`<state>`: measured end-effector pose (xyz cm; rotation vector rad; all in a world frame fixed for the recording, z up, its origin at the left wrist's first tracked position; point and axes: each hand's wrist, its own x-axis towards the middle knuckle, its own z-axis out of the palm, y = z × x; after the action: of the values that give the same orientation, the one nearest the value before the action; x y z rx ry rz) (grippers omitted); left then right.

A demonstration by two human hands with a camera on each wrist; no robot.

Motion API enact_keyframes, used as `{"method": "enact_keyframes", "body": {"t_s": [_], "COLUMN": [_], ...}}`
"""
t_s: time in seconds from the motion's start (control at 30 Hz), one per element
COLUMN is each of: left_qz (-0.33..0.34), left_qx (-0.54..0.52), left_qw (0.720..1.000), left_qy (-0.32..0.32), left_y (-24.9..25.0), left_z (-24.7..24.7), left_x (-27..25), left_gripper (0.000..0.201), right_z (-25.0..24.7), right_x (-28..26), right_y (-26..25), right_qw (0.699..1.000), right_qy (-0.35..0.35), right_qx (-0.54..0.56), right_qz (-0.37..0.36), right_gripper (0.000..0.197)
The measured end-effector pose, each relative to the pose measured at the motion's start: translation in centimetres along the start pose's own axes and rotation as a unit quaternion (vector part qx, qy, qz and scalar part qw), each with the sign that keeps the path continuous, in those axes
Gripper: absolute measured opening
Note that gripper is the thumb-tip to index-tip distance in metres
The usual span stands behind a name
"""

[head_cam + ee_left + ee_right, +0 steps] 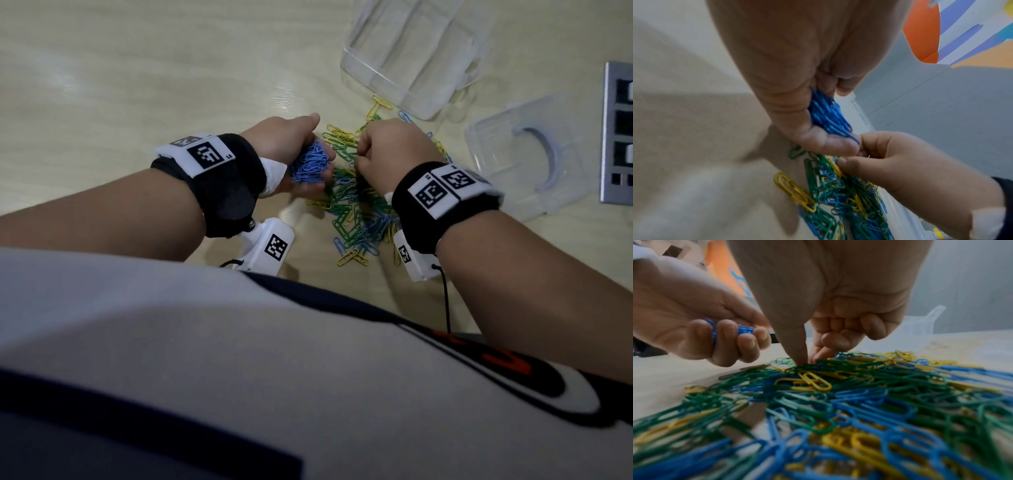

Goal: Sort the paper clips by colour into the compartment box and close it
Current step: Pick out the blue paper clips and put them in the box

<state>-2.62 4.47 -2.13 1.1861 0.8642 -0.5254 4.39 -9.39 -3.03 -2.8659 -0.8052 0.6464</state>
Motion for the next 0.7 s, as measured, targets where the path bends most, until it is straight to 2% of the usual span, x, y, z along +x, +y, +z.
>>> {"method": "enact_keyframes", "body": {"t_s": [0.2, 0.37, 0.53, 0.7], "left_qz": [-0.001, -0.008, -0.005, -0.004], "left_qx": [0.009, 0.012, 0.021, 0.026], "left_qw": [1.0, 1.0, 1.0, 1.0], "left_qy": [-0.002, 0.007, 0.007, 0.0], "left_y": [0.2, 0.1, 0.1, 0.2], "left_z": [0.1, -0.2, 0.1, 0.3], "left_x": [0.0, 0.2, 0.3, 0.3], "left_gripper": [0.051, 0.051, 0.052, 0.053], "right_z": [-0.2, -0.7, -0.8, 0.0], "right_x": [-0.4, -1.0, -1.0, -1.0], "right_y": [0.0, 0.7, 0.8, 0.5], "right_qw": [0.999, 0.999, 0.995, 0.992], "right_qy": [0.008, 0.035, 0.011, 0.028], "right_qx": [-0.047, -0.003, -0.078, -0.107], "right_qz": [-0.021, -0.019, -0.055, -0.068], "right_gripper": [0.02, 0.015, 0.015, 0.021]}}
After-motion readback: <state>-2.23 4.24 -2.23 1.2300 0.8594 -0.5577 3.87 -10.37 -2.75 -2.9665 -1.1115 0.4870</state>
